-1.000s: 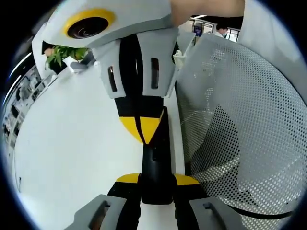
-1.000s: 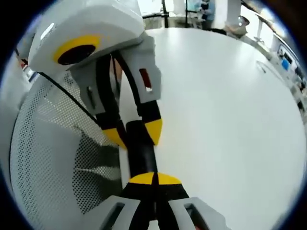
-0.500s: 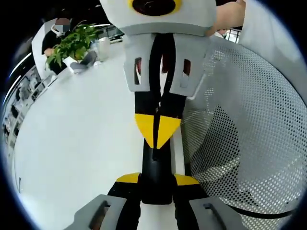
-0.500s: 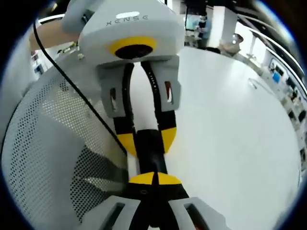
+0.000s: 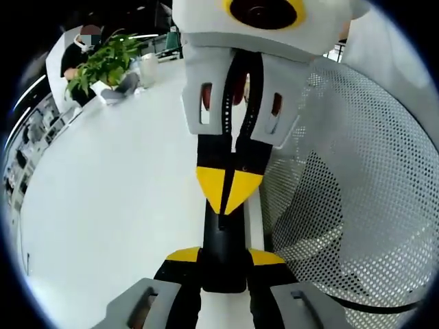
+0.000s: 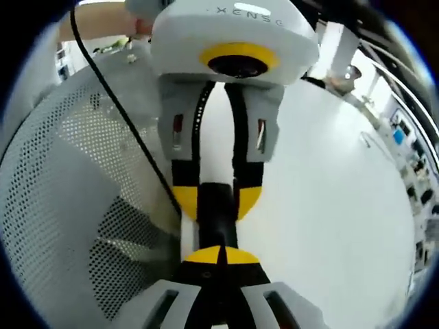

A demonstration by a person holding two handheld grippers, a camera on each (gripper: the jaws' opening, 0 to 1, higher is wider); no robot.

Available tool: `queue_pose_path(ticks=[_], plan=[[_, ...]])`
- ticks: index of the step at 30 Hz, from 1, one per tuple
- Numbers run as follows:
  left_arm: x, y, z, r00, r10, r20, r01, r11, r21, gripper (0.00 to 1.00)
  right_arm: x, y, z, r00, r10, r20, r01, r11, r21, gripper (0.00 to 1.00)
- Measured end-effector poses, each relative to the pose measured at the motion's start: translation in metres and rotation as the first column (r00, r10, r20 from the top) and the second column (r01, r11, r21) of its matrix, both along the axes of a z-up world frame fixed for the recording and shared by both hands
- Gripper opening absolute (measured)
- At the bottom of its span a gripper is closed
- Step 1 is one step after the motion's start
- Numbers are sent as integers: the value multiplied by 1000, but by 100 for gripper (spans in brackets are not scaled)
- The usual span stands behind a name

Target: Press the specified remote control buttons in sequence, fully releasing each button before pressing the next.

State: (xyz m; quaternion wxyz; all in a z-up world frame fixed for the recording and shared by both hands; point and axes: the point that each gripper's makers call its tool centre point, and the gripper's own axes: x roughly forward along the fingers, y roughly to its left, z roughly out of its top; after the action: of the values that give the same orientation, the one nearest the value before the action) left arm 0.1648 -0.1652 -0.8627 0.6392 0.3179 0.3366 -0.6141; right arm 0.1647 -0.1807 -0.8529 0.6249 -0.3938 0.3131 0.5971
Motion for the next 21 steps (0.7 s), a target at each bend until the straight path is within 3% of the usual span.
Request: queue_pose_path(ticks=[2,6,9,13,21], plan=[[0,0,0,1000,-1,0,1,1000,2,24,0,0,-1,998,37,41,-36,999,-22,0],[0,0,0,1000,-1,1,1,1000,3,24,1,0,-1,999,25,46,-24,999,-35,0],[0,0,0,1000,-1,1,1,1000,3,24,1,0,0,999,-35,-8,35,999,4,0],[0,0,0,1000,2,1,-2,1000,5,24,2,-1,3,986,-117,-123,126,989,73,0],[0,-1,0,1000,2,1,-2,1000,1,24,-2,2,3,995,-42,-85,46,998,52,0]])
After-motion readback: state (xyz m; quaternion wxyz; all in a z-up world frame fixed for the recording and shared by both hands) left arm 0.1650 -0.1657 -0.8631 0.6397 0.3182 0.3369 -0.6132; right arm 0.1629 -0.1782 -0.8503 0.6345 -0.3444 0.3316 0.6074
